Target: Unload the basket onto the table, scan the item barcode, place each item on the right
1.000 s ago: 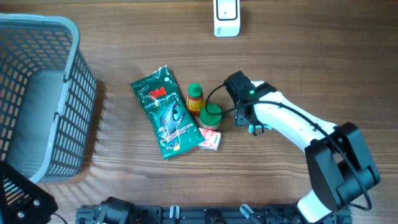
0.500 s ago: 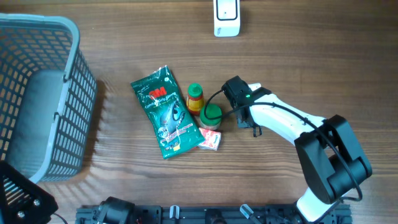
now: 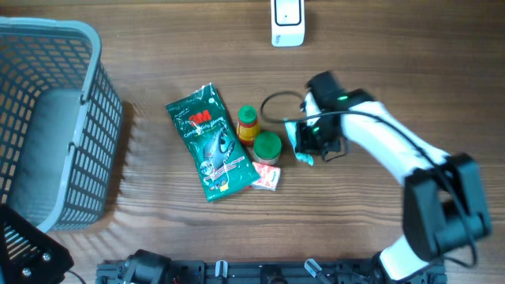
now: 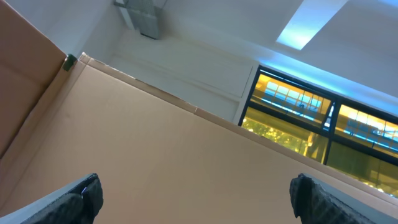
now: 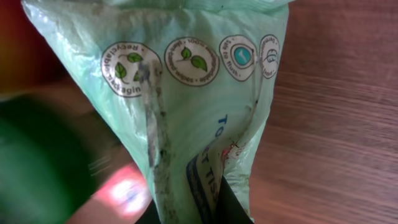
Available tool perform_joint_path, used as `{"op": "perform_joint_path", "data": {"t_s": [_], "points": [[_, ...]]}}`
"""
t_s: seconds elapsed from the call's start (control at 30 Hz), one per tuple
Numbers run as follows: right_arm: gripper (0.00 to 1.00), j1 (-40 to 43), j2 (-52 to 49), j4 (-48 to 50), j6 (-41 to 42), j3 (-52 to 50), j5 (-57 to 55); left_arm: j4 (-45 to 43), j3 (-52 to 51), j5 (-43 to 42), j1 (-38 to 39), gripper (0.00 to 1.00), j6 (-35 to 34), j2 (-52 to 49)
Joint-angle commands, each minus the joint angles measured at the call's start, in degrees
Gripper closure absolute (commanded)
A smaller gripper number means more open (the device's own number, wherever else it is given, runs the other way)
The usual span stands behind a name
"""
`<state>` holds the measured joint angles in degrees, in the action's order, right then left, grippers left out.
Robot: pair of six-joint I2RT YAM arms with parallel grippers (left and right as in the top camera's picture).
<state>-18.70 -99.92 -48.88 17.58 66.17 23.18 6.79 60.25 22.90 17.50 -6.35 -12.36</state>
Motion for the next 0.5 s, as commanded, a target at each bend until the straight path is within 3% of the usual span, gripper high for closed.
{"op": "perform_joint_path", "data": {"t_s": [0.0, 0.17, 0.27, 0.37, 0.47], "points": [[0.95, 7.26, 5.49, -1.6, -6.25, 1.31, 18.25, -0.17, -0.31, 0.81, -0.26, 0.0, -0.11, 0.59], [0.95, 11.93, 5.64, -8.17, -26.51, 0.81, 49.99, -0.04, -0.31, 0.79, -0.26, 0.0, -0.11, 0.59], [0.95, 11.17, 5.64, -13.27, -32.35, 0.81, 58.8, 0.07, -0.33, 0.79, -0.26, 0.0, -0.11, 0.59], [0.95, 9.01, 5.64, -18.43, -43.69, 0.81, 69.85, 0.09, -0.33, 0.79, -0.26, 0.0, -0.13, 0.59], [0.95, 5.57, 5.66, -20.2, -48.19, 0.83, 69.81, 0.22, -0.42, 0.79, -0.26, 0.0, -0.11, 0.59]]}}
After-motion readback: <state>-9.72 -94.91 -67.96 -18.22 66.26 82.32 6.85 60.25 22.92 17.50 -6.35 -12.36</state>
